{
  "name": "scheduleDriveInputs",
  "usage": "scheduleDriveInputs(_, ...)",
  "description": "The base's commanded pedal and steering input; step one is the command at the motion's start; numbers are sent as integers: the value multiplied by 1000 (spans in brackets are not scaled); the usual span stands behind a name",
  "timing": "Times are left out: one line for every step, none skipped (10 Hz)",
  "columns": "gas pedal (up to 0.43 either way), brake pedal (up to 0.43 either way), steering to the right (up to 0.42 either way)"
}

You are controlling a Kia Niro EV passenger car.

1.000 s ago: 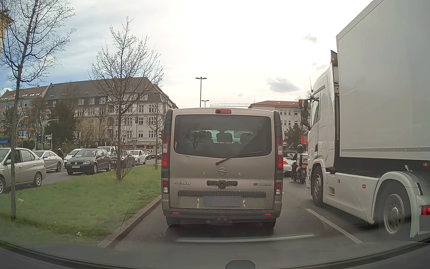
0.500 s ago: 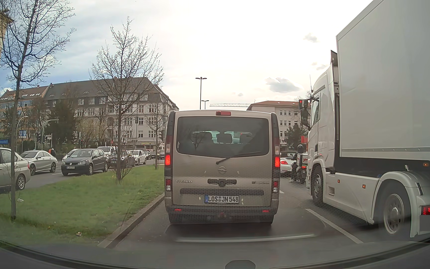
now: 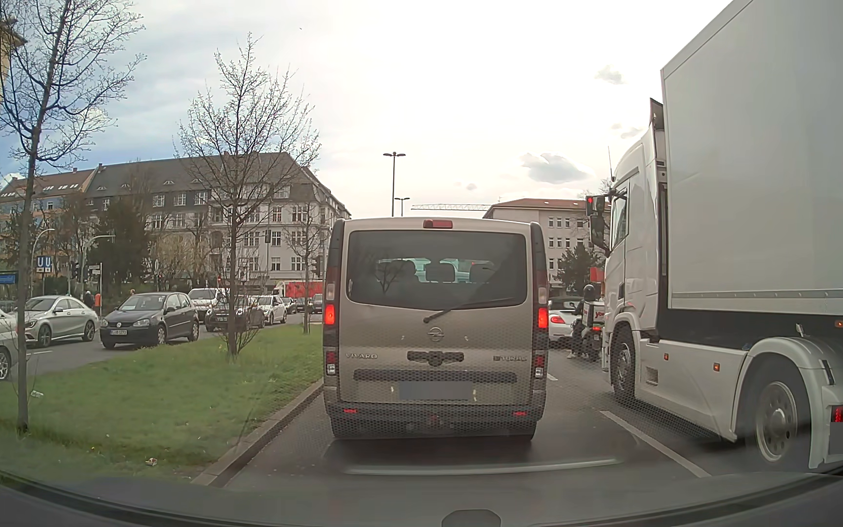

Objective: Follow the waypoints while adhering to traffic rules and regulations

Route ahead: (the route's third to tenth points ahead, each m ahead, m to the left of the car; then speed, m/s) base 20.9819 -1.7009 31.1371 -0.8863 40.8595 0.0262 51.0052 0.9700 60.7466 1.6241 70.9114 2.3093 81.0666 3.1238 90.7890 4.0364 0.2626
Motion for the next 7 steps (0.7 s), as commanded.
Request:
scheduleDriveInputs(0, 0, -3)
scheduleDriveInputs(0, 0, -3)
scheduleDriveInputs(0, 0, -3)
scheduleDriveInputs(0, 0, -3)
scheduleDriveInputs(0, 18, -3)
scheduleDriveInputs(0, 140, -3)
scheduleDriveInputs(0, 171, -3)
